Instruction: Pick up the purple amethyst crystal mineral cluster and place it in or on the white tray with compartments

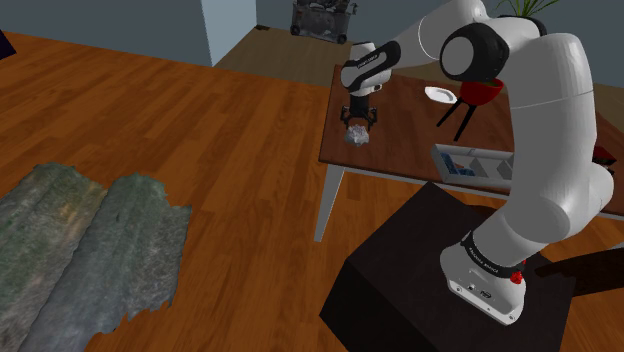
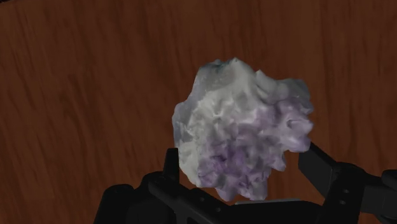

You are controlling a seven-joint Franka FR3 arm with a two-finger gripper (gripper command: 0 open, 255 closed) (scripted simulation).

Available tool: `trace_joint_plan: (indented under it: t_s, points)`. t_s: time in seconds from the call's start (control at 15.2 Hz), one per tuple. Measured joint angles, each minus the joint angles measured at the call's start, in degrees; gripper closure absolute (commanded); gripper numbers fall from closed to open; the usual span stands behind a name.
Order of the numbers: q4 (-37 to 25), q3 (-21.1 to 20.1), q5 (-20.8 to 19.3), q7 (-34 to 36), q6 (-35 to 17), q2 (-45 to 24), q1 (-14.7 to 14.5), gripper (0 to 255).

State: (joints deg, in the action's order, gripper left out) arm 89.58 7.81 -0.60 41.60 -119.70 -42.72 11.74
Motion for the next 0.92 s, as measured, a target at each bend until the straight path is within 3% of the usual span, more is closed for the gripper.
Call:
trace_joint_plan:
  t_s: [0.2, 0.26, 0.92]
  points:
    - [-0.02, 0.0, 0.0, -0.01, -0.04, -0.05, 0.01, 0]
    - [-0.02, 0.0, 0.0, -0.01, -0.04, -0.05, 0.01, 255]
    - [-0.07, 0.03, -0.02, 0.01, -0.05, 0.04, 0.01, 255]
